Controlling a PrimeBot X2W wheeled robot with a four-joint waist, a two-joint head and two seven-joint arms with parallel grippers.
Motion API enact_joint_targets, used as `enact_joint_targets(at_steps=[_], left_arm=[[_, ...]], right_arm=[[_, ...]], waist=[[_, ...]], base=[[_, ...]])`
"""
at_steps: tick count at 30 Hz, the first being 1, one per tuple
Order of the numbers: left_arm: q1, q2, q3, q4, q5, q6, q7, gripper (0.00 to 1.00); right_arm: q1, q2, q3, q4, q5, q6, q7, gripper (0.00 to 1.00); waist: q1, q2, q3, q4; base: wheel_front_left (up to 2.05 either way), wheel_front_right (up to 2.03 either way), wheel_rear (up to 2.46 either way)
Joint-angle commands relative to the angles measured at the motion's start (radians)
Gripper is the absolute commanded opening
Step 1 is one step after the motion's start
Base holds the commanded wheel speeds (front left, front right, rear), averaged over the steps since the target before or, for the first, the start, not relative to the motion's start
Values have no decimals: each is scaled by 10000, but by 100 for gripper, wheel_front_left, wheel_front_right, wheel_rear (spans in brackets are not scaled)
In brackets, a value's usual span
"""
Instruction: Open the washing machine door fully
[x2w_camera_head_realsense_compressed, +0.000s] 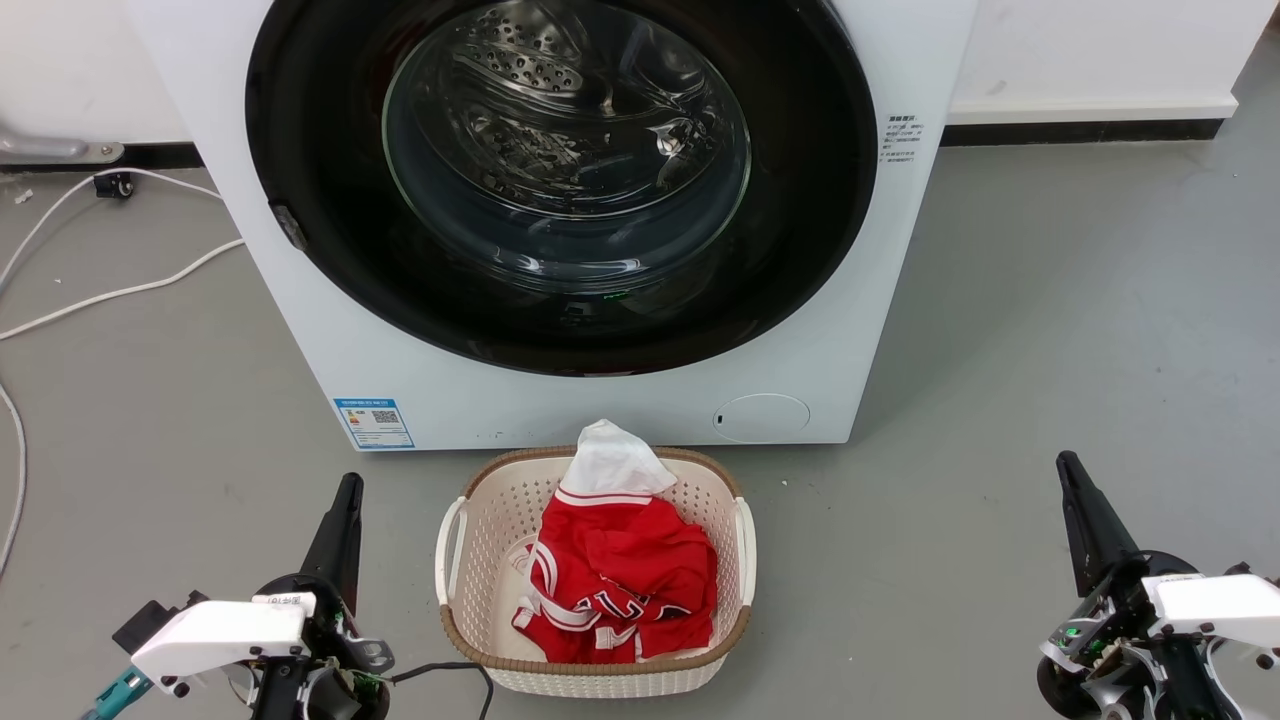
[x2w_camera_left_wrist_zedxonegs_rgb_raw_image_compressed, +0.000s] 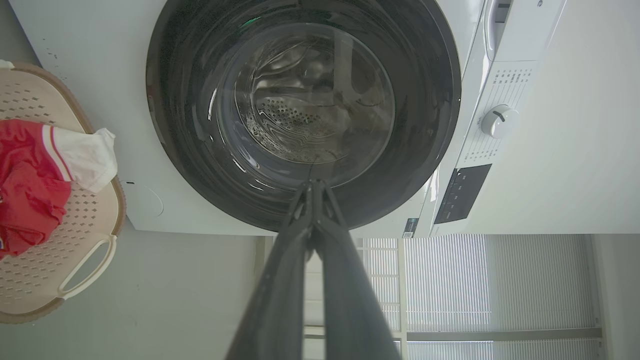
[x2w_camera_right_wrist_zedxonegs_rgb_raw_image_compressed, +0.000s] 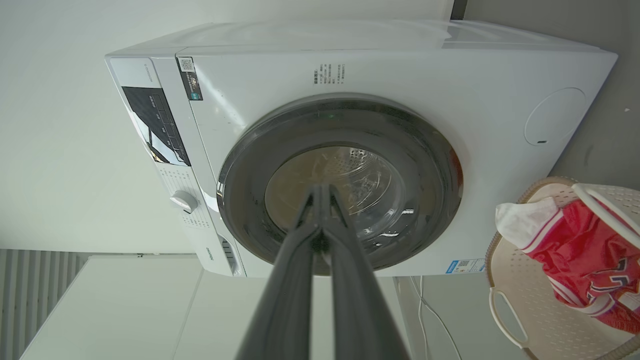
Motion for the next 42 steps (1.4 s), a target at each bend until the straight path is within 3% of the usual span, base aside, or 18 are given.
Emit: enact_joint_targets(at_steps=[1, 7, 8, 17, 24, 30, 42], left_arm=[[-71, -3, 40, 2, 55, -33, 34, 0], [-71, -4, 41, 2, 56, -33, 34, 0], [14, -4, -10, 30, -5, 2, -5, 100], [-94, -8, -494, -86, 91, -1, -421, 100], [-218, 14, -771, -233, 762, -4, -769, 100], [-250, 1, -779, -451, 2097, -6, -1030, 100], [-335, -3, -959, -720, 4784, -4, -1502, 100]], right_arm=[[-128, 32, -11, 16, -29, 0, 17, 0], [-129, 40, -21, 15, -38, 0, 25, 0], [18, 8, -8, 23, -10, 2, 6, 100], [171, 22, 189, -290, -178, 0, -406, 100], [255, -10, 347, -539, -822, 0, -744, 100], [271, -76, 535, -843, -1991, 0, -1002, 100], [469, -3, 618, -1374, -5426, 1, -1471, 100]], waist=[[0, 0, 0, 0], [0, 0, 0, 0], [0, 0, 0, 0], [0, 0, 9, -5], [0, 0, 9, -3], [0, 0, 19, -2], [0, 0, 19, 28]], base=[[0, 0, 0], [0, 0, 0], [0, 0, 0], [0, 0, 0], [0, 0, 0], [0, 0, 0], [0, 0, 0]])
